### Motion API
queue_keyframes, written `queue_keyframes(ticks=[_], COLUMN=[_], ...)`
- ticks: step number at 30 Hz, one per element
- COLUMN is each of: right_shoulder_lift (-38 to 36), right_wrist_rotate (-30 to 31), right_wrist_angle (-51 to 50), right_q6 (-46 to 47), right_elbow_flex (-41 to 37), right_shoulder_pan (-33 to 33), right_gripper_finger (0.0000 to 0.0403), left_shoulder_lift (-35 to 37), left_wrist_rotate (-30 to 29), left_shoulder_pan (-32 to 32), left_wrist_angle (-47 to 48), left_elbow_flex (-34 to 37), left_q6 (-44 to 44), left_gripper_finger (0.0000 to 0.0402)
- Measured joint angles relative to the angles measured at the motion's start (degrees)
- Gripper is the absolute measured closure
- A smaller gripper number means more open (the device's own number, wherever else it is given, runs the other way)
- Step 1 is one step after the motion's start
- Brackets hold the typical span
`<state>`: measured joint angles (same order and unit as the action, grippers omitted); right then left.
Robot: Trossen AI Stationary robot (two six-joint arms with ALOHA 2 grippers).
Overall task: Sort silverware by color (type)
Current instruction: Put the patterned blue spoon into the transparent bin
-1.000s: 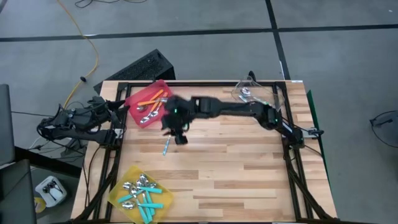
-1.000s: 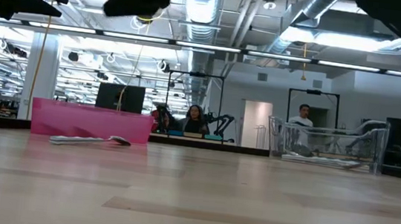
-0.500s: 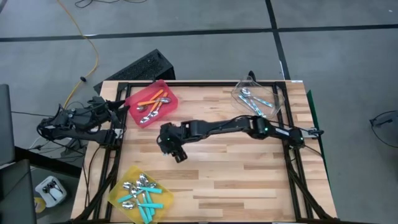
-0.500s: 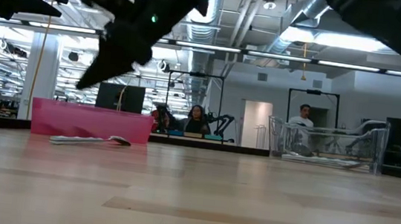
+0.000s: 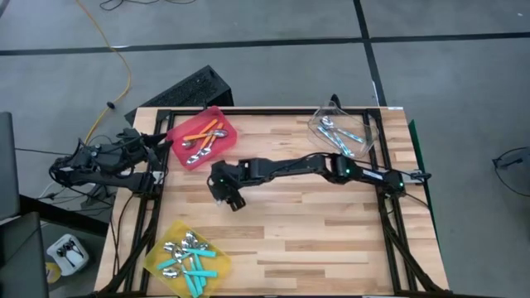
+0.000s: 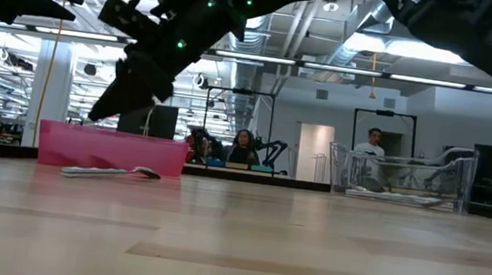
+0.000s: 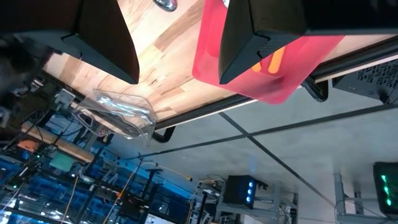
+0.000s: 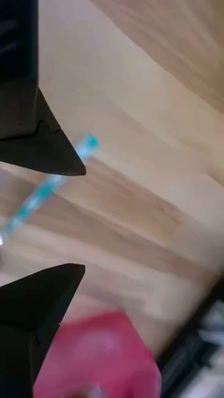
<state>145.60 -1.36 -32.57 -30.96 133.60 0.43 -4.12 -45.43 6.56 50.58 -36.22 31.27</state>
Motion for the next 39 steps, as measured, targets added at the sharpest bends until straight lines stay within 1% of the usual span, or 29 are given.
queue_keyframes(ticks=[8,19,22,24,26,33,39], right_shoulder_lift=[-0.02,0.0,1.19,1.71,2.99,4.57,4.57], right_wrist_rotate=[-0.08,1.6,3.74,4.58,4.57,4.54,4.52], right_wrist_angle=[5.15,2.45,2.81,1.13,1.57,-2.09,-6.99], right_q6=[9.7,15.05,17.51,20.16,21.41,21.74,24.5], right_elbow_flex=[0.02,0.0,0.13,-0.05,0.06,0.0,0.15], right_shoulder_pan=[-2.51,-3.01,-3.11,-3.3,-3.59,-2.92,-2.5], right_gripper_finger=[0.0133,0.0133,0.0133,0.0133,0.0133,0.0133,0.0133], left_shoulder_lift=[0.01,0.02,0.01,0.01,0.0,0.01,0.0], left_wrist_rotate=[0.01,0.0,0.01,0.0,0.01,-0.01,0.01], left_shoulder_pan=[-0.01,-0.01,0.0,0.0,0.01,-0.01,0.0], left_wrist_angle=[0.01,0.01,0.0,0.0,0.01,-0.01,0.0], left_elbow_flex=[0.01,-0.01,0.02,0.02,0.02,0.0,0.02], left_q6=[0.01,0.02,0.02,0.04,0.04,0.04,0.04], left_gripper_finger=[0.0196,0.0196,0.0196,0.0196,0.0196,0.0196,0.0196])
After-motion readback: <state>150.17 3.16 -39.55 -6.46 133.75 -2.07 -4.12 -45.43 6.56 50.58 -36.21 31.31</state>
